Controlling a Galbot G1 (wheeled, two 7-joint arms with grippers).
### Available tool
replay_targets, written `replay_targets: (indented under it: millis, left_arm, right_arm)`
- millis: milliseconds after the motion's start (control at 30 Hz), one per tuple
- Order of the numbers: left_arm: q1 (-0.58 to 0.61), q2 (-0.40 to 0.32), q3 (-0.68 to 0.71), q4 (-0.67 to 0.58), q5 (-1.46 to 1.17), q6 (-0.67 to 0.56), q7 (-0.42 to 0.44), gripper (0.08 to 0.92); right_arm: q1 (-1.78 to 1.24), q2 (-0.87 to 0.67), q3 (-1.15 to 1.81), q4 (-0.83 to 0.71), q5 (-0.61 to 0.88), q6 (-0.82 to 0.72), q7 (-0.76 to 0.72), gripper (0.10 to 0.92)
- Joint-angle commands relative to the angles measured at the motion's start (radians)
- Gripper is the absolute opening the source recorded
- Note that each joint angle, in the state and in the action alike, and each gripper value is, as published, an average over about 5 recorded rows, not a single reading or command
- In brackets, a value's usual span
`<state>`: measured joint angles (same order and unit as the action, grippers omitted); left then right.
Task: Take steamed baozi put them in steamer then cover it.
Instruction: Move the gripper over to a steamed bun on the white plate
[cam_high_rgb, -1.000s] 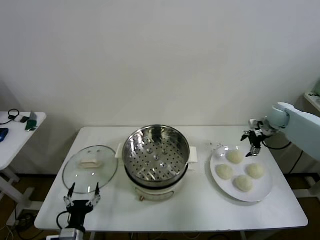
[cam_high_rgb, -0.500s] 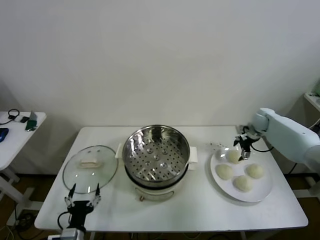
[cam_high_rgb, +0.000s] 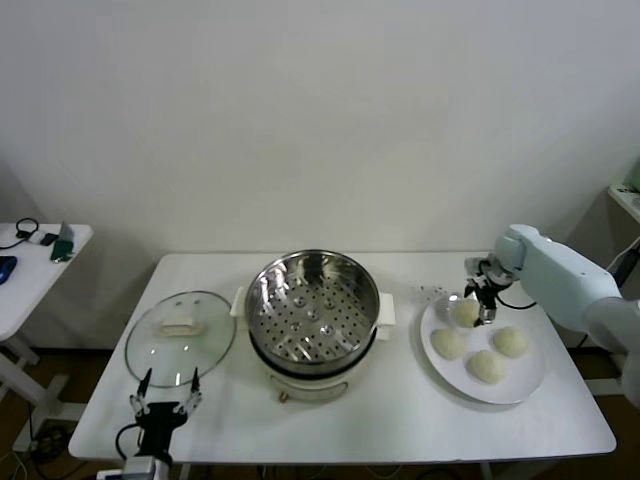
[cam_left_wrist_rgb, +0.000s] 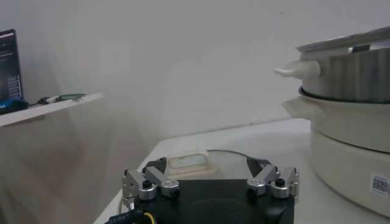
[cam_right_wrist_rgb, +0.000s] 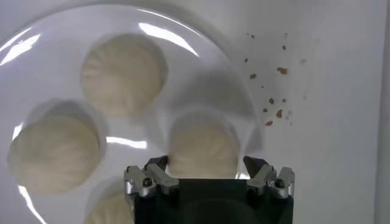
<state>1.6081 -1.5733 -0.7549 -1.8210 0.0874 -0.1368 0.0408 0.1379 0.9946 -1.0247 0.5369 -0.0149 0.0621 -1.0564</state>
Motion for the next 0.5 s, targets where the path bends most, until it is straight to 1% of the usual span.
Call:
replay_targets:
  millis: [33,167,267,367,500]
  left_arm:
    - [-0.001,0.0,-0.001,0.006,-0.001,0.0,-0.001,0.823]
    - [-0.002,-0.001,0.0,0.005,-0.001,0.0,-0.001,0.823]
    - [-0.002,-0.001,0.0,0.004,-0.001,0.0,-0.002,0.823]
    - [-0.002,-0.001,0.001,0.004,0.0,0.0,-0.002,0.823]
    - [0.0,-0.001,0.002,-0.002,0.001,0.002,-0.002,0.823]
  right_arm:
    - [-0.014,0.02,0.031,-0.029,-0.03,0.015,0.01,0.798]
    - [-0.011,0.012,0.037,-0.017,-0.032,0.017,0.009,0.702]
    - [-0.001,-0.006,0.034,0.019,-0.025,0.016,0.007,0.657]
    - [0.028,-0.033,0.01,0.088,-0.005,0.014,0.007,0.641]
    - [0.156,-0.091,-0.112,0.255,0.065,0.023,0.005,0.629]
